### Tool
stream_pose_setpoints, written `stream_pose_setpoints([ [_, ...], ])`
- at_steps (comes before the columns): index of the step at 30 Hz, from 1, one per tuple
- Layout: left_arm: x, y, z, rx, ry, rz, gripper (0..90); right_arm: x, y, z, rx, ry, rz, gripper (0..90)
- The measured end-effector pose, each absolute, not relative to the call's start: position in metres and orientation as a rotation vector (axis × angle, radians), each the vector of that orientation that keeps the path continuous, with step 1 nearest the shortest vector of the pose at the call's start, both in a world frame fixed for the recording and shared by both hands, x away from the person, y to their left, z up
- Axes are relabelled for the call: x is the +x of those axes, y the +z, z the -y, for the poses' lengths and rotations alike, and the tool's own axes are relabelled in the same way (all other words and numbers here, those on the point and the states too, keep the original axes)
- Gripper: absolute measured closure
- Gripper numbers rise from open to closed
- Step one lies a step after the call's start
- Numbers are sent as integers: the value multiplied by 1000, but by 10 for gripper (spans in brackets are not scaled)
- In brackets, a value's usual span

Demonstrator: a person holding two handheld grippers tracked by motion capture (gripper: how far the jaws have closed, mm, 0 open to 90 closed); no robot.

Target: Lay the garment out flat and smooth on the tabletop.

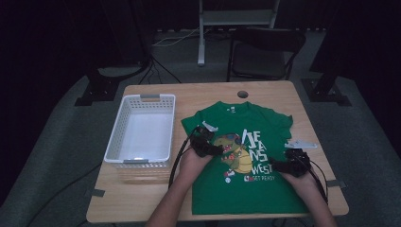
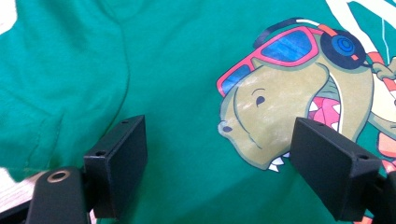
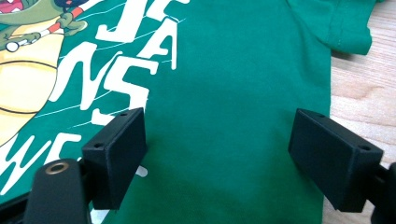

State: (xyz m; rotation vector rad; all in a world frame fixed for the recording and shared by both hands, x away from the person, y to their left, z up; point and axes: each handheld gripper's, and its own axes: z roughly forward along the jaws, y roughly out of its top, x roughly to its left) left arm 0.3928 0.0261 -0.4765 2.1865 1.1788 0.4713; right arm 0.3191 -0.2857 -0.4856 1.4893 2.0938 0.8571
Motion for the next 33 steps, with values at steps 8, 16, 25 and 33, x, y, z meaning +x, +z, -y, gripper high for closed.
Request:
stream_pose_setpoints([
  [8,380,-462,-27,2138,506,-1127,202,315,-479,294,1487,929,-2010,181],
  [16,359,-449,-36,2081,542,-1068,202,307,-470,302,1475,987,-1944,181],
  [25,341,-442,-49,2026,544,-1046,202,292,-457,314,1445,1068,-1864,180],
  [33,331,-440,-54,2011,564,-1023,202,282,-451,323,1444,1088,-1828,180],
])
